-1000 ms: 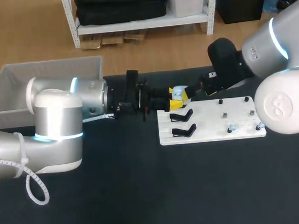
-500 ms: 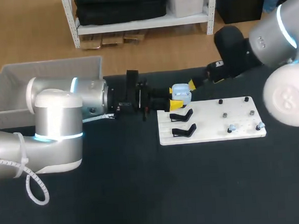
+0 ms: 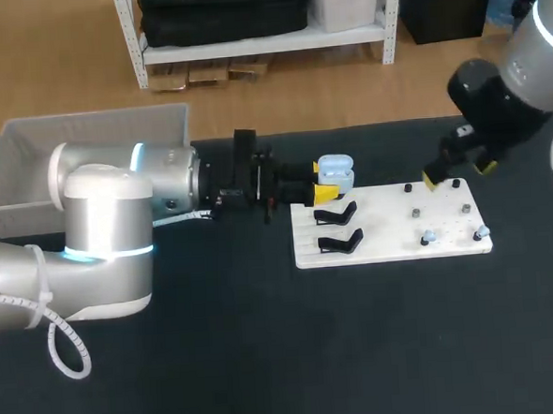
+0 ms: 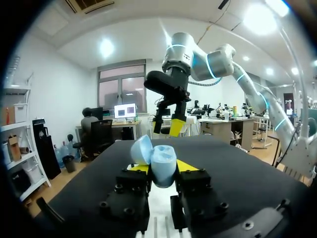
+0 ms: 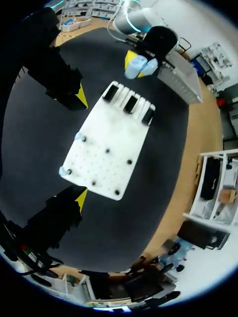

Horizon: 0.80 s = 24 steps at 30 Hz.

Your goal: Pick up each earbud case from the left stands, insert the matching earbuds, close the lid, and place the case in the box.

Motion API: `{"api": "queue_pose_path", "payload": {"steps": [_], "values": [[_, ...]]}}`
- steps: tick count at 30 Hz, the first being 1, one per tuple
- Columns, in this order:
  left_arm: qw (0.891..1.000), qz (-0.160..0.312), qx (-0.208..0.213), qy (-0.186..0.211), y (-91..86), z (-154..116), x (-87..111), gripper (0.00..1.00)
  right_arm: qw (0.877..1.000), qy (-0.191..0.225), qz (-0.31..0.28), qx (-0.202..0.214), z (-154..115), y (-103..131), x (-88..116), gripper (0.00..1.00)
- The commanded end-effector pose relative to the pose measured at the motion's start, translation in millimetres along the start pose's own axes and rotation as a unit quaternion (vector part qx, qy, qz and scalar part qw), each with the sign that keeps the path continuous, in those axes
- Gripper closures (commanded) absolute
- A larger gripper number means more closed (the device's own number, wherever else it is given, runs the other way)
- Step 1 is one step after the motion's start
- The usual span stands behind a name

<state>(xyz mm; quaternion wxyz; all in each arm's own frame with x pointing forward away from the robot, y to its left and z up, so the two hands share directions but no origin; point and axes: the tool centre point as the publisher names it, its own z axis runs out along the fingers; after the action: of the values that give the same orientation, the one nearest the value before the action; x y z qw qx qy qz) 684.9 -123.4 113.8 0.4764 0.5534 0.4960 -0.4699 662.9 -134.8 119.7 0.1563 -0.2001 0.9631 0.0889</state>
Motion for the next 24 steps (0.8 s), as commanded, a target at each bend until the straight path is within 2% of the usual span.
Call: {"api": "queue_pose_path", "payload": {"steps": [1,5,10,14,16,17,19,21,24], "values": [[1.0,0.002,-0.001,-0.002,0.2,0.2,1.4,1.0,0.999,0.004,0.011,0.052,3.2,-9.9,23.7,0.0],[1.0,0.002,-0.001,-0.002,0.2,0.2,1.4,1.0,0.998,0.023,0.023,0.055,9.5,-17.7,39.0,0.0],[1.0,0.002,-0.001,-0.002,0.2,0.2,1.4,1.0,0.998,0.042,0.025,0.047,16.1,-15.1,49.9,0.0],[1.0,0.002,-0.001,-0.002,0.2,0.2,1.4,1.0,0.997,0.057,0.022,0.04,21.2,-11.1,55.1,0.17],[1.0,0.002,-0.001,-0.002,0.2,0.2,1.4,1.0,0.997,0.066,0.018,0.038,24.6,-10.5,57.9,0.29],[1.0,0.002,-0.001,-0.002,0.2,0.2,1.4,1.0,0.997,0.069,0.017,0.038,25.5,-10.3,58.6,0.31],[1.0,0.002,-0.001,-0.002,0.2,0.2,1.4,1.0,0.996,0.074,0.014,0.038,27.8,-9.9,60.4,0.41],[1.0,0.002,-0.001,-0.002,0.2,0.2,1.4,1.0,0.996,0.078,0.014,0.037,29.7,-10.7,61.2,0.42],[1.0,0.002,-0.001,-0.002,0.2,0.2,1.4,1.0,0.995,0.088,0.013,0.038,35.2,-14.2,62.3,0.36]]}}
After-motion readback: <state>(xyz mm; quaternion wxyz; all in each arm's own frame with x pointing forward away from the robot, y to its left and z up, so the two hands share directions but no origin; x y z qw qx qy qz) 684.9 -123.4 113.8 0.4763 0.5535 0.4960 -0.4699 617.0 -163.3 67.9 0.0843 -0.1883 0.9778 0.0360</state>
